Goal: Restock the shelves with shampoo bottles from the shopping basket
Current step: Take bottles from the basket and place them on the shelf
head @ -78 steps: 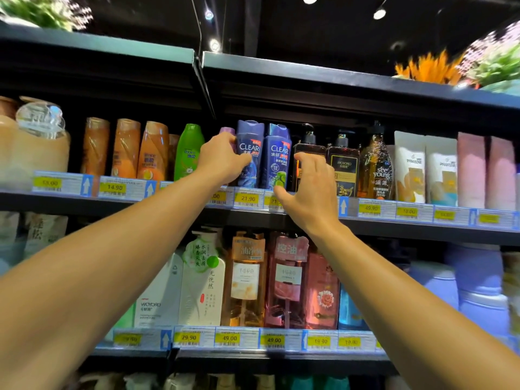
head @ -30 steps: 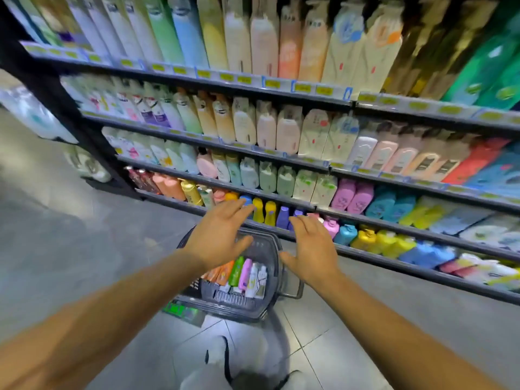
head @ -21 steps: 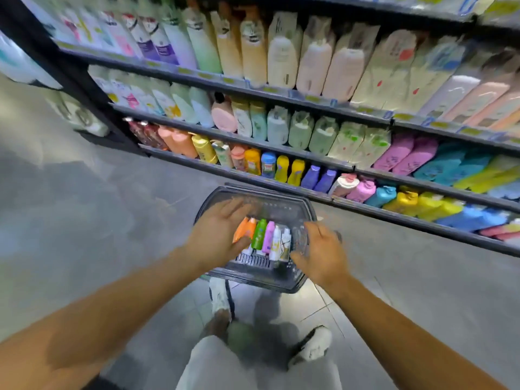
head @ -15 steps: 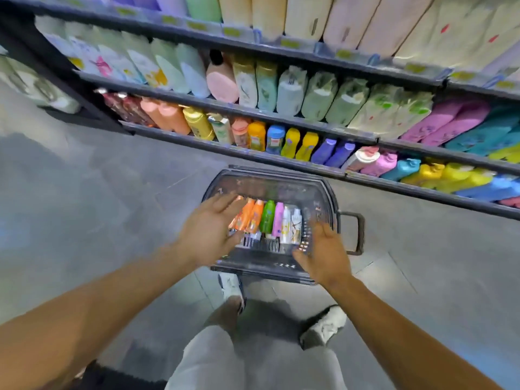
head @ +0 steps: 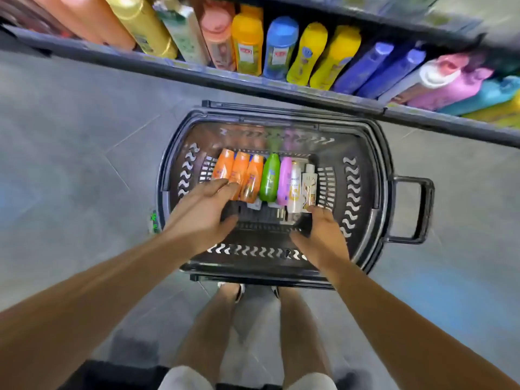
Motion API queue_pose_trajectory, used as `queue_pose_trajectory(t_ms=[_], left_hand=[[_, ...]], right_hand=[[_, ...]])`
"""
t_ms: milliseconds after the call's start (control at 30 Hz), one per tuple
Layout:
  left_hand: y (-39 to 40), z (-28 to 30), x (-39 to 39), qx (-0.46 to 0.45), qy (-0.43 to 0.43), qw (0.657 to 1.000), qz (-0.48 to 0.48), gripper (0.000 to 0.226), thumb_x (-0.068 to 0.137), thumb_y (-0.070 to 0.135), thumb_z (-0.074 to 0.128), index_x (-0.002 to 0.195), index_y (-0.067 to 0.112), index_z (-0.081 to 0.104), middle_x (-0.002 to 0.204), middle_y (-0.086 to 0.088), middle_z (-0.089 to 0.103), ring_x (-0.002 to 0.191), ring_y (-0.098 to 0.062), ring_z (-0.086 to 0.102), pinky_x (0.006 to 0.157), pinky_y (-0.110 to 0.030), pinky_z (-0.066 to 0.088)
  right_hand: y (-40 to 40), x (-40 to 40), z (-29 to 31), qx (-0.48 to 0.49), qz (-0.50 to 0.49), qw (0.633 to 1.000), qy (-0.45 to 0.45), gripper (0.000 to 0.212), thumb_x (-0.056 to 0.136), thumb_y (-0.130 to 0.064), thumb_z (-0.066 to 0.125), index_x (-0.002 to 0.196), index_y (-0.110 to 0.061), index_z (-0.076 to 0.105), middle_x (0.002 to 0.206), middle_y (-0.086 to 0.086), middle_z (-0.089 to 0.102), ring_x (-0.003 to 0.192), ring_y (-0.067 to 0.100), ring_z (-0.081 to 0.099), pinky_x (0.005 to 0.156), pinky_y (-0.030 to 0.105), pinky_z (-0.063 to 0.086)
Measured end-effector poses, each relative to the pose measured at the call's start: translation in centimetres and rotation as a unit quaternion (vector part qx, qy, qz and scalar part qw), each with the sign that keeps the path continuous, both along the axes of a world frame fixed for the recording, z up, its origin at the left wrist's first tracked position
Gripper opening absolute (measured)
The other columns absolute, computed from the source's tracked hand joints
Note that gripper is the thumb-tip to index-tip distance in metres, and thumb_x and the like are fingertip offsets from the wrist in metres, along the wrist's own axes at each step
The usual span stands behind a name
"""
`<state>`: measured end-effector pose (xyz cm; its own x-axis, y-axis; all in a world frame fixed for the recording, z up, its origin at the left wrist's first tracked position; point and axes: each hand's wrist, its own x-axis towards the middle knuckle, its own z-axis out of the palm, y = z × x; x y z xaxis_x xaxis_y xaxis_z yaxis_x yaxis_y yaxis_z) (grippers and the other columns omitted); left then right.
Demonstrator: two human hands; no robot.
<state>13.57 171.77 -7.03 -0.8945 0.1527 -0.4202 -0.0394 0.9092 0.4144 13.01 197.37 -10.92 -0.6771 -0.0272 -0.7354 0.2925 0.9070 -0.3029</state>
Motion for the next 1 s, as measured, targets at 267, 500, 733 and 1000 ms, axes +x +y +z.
queue_pose_trajectory(t_ms=[267, 500, 733, 1000], left_hand=[[3.3, -16.9, 0.3, 0.029, -0.081, 0.995, 0.053, 0.057, 0.085, 0.03, 0.065, 0.139, 0.018, 0.049, 0.128, -0.008, 0.059, 0.114, -0.034, 0.054, 0.095, -0.04, 0.047], [4.7, -25.4, 0.7, 0.046, -0.116, 0.99, 0.071, 0.061, 0.086, 0.027, 0.067, 0.141, 0.014, 0.047, 0.135, -0.012, 0.055, 0.121, -0.036, 0.052, 0.097, -0.048, 0.046], [4.8, -27.9, 0.1, 0.059, -0.09, 0.991, 0.076, 0.06, 0.086, 0.026, 0.066, 0.142, 0.011, 0.047, 0.129, -0.013, 0.057, 0.117, -0.036, 0.053, 0.093, -0.046, 0.048], [5.5, -24.5, -1.3, 0.136, -0.104, 0.974, 0.146, 0.058, 0.089, 0.023, 0.067, 0.143, 0.019, 0.046, 0.128, 0.0, 0.06, 0.112, -0.015, 0.059, 0.093, -0.028, 0.047]], right_hand=[[0.0, 0.2, -17.9, -0.016, -0.025, 0.999, -0.015, 0.063, 0.083, -0.035, 0.069, 0.137, -0.015, 0.043, 0.134, 0.011, 0.046, 0.119, 0.032, 0.051, 0.092, 0.036, 0.045], [-0.7, -1.8, -27.4, -0.054, -0.066, 0.996, 0.024, 0.05, 0.08, -0.034, 0.074, 0.12, -0.012, 0.051, 0.109, 0.006, 0.057, 0.094, 0.023, 0.059, 0.071, 0.027, 0.041], [-2.5, -4.2, -30.6, 0.001, -0.129, 0.99, 0.055, 0.045, 0.076, -0.028, 0.076, 0.111, -0.009, 0.055, 0.103, 0.009, 0.063, 0.091, 0.03, 0.062, 0.07, 0.032, 0.044], [-1.0, -2.1, -23.7, -0.152, -0.155, 0.974, 0.06, 0.027, 0.081, -0.018, 0.07, 0.108, -0.017, 0.064, 0.083, -0.004, 0.067, 0.068, 0.003, 0.065, 0.059, 0.017, 0.051]])
